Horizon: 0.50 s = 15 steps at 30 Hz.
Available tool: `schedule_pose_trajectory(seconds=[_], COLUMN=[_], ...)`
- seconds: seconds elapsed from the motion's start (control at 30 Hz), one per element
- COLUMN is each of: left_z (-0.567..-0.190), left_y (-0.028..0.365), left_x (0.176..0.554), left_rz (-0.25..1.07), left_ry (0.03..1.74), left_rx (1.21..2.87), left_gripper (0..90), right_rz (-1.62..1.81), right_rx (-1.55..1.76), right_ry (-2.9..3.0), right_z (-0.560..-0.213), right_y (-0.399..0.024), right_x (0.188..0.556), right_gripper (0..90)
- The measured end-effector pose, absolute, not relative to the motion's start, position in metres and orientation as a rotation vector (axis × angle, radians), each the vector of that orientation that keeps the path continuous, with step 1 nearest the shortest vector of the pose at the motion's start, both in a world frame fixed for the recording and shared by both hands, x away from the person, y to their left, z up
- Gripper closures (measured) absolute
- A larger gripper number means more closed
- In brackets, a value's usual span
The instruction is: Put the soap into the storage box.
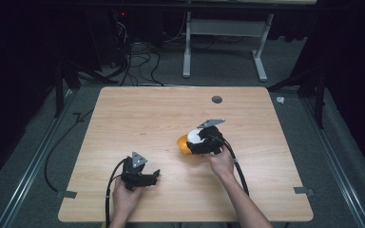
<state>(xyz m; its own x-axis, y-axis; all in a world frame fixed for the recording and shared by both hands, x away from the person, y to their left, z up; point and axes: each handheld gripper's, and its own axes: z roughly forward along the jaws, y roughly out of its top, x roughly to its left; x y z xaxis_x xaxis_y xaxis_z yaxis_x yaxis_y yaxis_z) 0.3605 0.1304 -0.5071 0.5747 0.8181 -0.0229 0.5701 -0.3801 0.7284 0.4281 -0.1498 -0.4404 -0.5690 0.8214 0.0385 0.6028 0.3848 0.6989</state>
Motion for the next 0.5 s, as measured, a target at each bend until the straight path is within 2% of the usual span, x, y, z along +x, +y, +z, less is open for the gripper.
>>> schedule_pose_trajectory(seconds=[0.5], left_z=[-0.5071], left_y=[0.1304], left_x=[0.3605], left_rz=[0.448], left_ry=[1.103], left_rx=[2.097], left_gripper=[15.8], right_rz=[0.938], right_rx=[1.27], right_ry=[2.345], right_z=[-0.4492], right_y=[-0.1462], right_x=[0.4342], right_gripper=[25.1])
